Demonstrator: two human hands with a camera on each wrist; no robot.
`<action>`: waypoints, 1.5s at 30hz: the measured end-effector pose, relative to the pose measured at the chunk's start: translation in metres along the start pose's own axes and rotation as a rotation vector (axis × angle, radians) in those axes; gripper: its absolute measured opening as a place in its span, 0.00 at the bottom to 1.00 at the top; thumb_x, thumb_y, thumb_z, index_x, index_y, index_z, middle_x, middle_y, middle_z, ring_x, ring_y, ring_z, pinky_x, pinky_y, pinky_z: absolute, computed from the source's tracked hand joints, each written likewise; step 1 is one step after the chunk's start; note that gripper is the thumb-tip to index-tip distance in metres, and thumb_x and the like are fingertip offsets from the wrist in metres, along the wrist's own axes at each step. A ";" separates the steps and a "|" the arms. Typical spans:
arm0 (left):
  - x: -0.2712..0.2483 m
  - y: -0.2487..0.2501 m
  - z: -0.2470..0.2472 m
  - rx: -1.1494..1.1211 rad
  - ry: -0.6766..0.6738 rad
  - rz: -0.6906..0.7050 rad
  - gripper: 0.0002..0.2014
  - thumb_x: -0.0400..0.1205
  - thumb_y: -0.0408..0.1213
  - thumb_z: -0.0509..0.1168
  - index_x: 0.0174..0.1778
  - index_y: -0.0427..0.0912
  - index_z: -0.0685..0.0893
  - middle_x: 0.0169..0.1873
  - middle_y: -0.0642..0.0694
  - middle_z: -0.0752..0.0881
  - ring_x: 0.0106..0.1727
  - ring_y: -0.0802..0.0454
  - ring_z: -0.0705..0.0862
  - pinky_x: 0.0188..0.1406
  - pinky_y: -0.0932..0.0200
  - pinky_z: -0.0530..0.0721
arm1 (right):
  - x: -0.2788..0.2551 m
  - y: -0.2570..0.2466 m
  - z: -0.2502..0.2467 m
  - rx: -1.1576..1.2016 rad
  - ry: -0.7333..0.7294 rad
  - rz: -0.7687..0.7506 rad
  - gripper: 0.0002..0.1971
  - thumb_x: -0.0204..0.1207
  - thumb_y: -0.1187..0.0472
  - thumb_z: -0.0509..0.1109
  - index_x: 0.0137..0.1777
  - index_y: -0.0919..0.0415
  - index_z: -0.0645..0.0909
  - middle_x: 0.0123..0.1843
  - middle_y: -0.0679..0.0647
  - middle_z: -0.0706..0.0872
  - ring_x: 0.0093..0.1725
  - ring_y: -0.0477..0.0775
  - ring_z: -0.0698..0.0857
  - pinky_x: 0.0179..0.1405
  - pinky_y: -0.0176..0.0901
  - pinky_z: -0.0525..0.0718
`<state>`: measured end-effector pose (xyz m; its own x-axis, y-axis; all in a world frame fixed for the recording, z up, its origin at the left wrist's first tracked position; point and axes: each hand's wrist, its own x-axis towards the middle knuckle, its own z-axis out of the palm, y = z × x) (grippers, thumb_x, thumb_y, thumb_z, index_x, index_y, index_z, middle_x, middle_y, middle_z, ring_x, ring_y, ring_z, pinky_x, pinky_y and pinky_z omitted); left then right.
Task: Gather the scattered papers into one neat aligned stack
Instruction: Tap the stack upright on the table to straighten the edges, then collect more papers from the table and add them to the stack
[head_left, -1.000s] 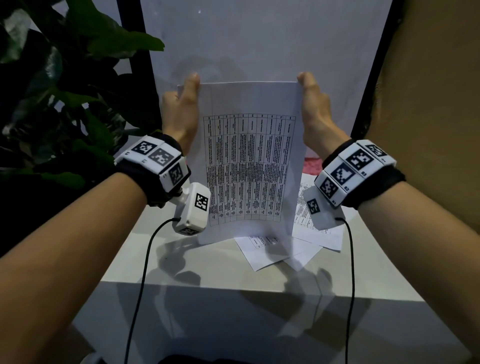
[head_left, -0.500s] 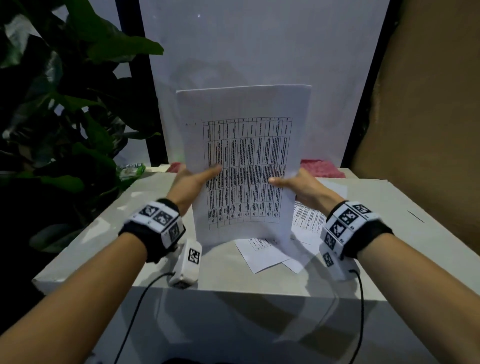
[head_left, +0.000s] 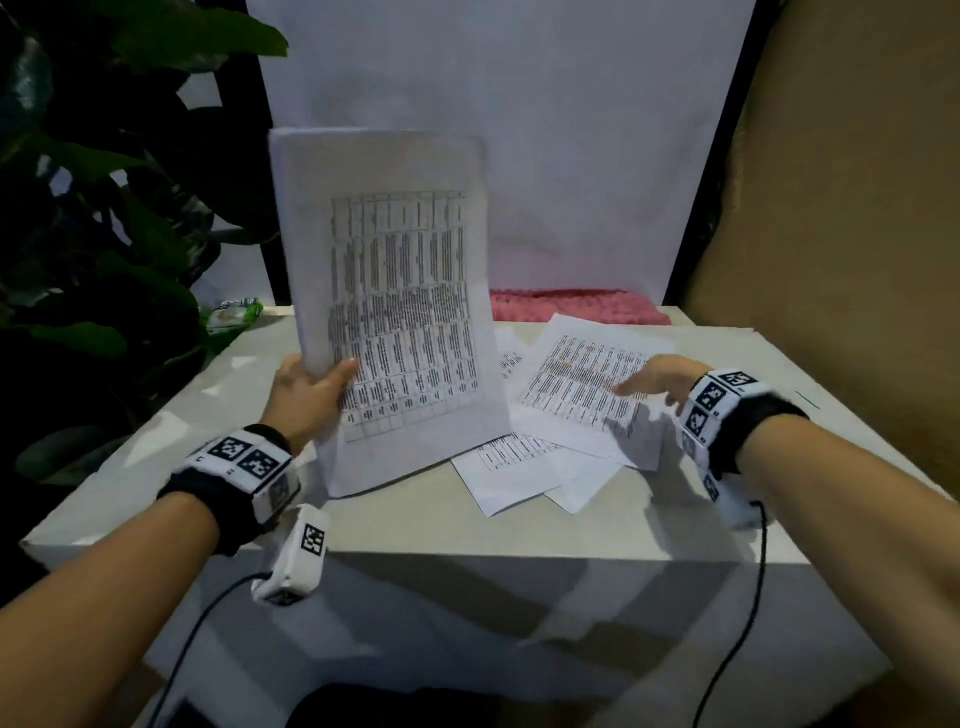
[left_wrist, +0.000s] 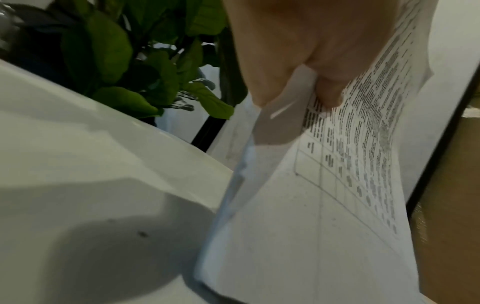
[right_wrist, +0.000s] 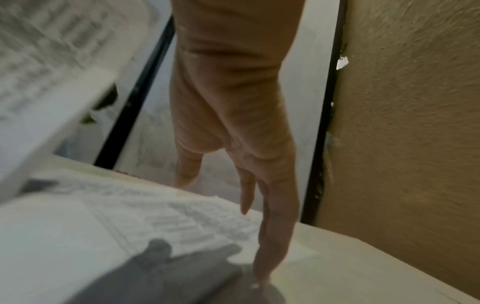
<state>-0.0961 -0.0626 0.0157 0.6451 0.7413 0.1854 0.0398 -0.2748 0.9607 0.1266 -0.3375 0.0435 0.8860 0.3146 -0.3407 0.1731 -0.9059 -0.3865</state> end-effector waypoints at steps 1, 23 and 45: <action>0.002 -0.003 -0.005 0.020 0.021 -0.012 0.05 0.80 0.35 0.67 0.50 0.40 0.81 0.48 0.34 0.86 0.51 0.39 0.84 0.59 0.42 0.83 | 0.004 0.006 0.001 -0.068 -0.010 0.046 0.30 0.77 0.50 0.68 0.72 0.71 0.71 0.73 0.63 0.75 0.71 0.63 0.74 0.67 0.50 0.73; 0.014 -0.016 -0.041 -0.047 0.033 0.012 0.15 0.80 0.32 0.66 0.61 0.27 0.80 0.43 0.42 0.84 0.47 0.44 0.81 0.60 0.45 0.80 | 0.017 -0.026 0.053 -0.254 -0.089 0.083 0.29 0.69 0.46 0.75 0.63 0.69 0.81 0.60 0.60 0.85 0.53 0.54 0.81 0.57 0.45 0.78; 0.013 -0.028 -0.047 0.097 0.079 0.125 0.06 0.82 0.32 0.63 0.38 0.38 0.78 0.35 0.38 0.77 0.40 0.48 0.73 0.41 0.54 0.69 | 0.016 0.005 0.035 0.558 0.382 0.175 0.21 0.71 0.71 0.73 0.63 0.79 0.77 0.65 0.68 0.82 0.64 0.66 0.81 0.54 0.46 0.78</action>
<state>-0.1245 -0.0161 0.0011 0.5878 0.7425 0.3213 0.0390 -0.4227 0.9054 0.1265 -0.3269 0.0061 0.9877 -0.0369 -0.1519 -0.1418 -0.6211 -0.7708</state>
